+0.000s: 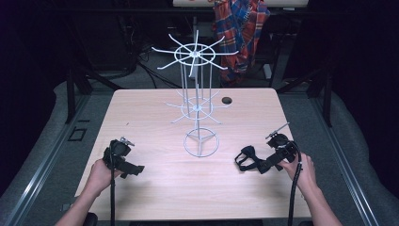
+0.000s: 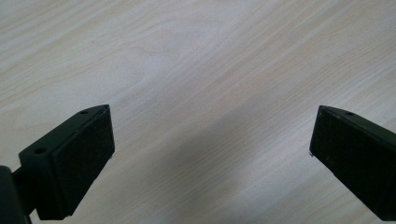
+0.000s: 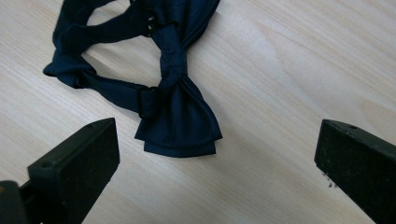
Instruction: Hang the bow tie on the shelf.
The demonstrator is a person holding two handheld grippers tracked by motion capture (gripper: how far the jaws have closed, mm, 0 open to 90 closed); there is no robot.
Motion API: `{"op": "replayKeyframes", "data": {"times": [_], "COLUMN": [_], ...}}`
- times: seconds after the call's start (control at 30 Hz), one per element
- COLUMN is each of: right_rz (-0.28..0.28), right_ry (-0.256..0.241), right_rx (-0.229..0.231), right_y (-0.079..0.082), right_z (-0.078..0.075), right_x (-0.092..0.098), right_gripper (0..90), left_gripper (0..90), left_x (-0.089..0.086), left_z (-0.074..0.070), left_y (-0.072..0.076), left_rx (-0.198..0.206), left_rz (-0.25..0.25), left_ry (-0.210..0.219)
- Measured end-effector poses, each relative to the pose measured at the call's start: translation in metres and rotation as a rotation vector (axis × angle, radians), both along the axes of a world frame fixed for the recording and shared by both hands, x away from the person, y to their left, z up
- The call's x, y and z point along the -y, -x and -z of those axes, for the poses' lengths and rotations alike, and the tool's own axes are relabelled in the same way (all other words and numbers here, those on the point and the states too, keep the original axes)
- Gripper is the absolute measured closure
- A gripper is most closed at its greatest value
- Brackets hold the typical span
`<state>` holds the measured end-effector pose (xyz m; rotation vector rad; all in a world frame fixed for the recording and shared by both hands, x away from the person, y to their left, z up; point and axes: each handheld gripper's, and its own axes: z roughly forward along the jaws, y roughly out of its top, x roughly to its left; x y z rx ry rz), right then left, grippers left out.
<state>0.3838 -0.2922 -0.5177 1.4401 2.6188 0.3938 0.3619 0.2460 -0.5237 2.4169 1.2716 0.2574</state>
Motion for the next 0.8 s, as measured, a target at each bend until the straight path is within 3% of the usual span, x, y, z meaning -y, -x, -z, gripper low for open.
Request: {"op": "replayKeyframes", "data": {"times": [0.07,0.47,0.8], "right_rz": [0.014,-0.024,-0.018], "right_ry": [-0.014,0.013,-0.033], "right_rx": [0.014,-0.02,-0.027], "right_y": [0.001,-0.008,-0.013], "right_z": [0.0,0.006,0.016], "right_x": [-0.003,-0.015,-0.028], "right_gripper": [0.0,0.0,3.2], "left_gripper": [0.0,0.0,0.1], "left_x": [0.0,0.001,0.002], "left_z": [0.0,0.001,0.001], "left_y": [0.0,-0.001,-0.001], "left_rx": [-0.003,0.001,0.002], "left_rz": [-0.002,-0.001,0.002], "left_ry": [-0.001,0.003,-0.001]}}
